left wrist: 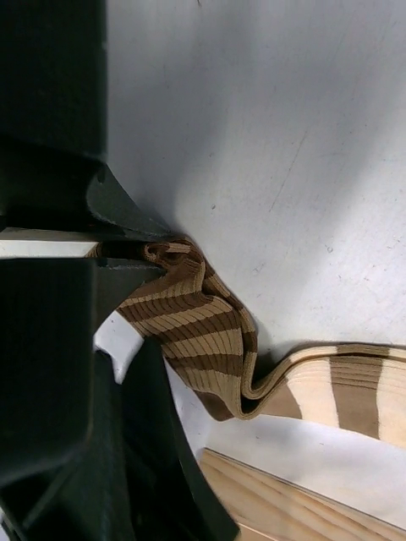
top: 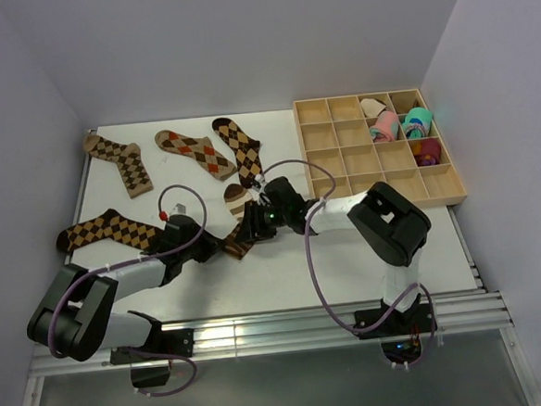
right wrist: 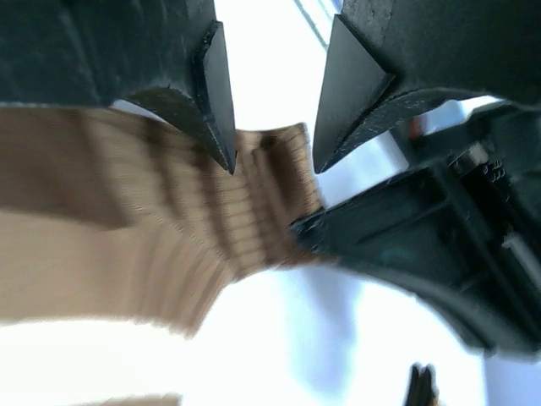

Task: Roll the socks
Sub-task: Roll the sock at the center of the board.

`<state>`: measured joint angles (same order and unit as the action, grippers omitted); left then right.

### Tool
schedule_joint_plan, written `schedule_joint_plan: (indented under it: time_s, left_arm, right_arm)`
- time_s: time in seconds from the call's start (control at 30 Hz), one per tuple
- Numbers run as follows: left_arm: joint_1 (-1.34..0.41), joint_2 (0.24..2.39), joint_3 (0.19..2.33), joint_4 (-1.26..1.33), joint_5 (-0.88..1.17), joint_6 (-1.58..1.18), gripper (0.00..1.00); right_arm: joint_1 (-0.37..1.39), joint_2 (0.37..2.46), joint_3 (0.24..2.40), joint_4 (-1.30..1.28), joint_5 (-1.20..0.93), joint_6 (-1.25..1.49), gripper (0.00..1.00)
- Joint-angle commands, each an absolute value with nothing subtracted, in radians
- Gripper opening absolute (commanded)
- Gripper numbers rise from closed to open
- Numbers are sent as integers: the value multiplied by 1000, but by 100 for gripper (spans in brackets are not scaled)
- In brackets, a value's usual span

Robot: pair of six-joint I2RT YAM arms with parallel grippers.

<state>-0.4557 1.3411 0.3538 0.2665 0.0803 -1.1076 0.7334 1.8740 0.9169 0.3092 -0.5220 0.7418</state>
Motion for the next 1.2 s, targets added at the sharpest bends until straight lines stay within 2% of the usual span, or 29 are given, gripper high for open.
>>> schedule_joint_plan:
  time_s: [0.0, 0.23, 0.37, 0.57, 0.73, 0.93, 1.17]
  left_arm:
    - [-460, 1328, 370, 183, 35, -1052, 0]
    - [-462, 1315, 383, 169, 48, -1016, 0]
    - [-463, 1305, 388, 158, 55, -985, 0]
    - [-469, 1325, 402, 133, 60, -963, 1]
    - [-476, 1359, 449, 69, 22, -968, 0]
    - [-483, 1370, 477, 29, 5, -979, 0]
    - [-489, 1370, 480, 28, 5, -983, 0]
  right_arm:
    - [701, 1819, 1004, 108, -348, 601, 48]
    - [664, 1957, 1133, 11, -282, 526, 34]
    - [663, 2031, 1218, -34, -252, 491, 33]
    - [663, 2077, 1298, -61, -262, 437, 33]
    - [676, 1915, 1184, 33, -253, 367, 35]
    - [797, 1734, 1045, 80, -166, 295, 42]
    - [890, 1752, 1016, 121, -166, 368, 46]
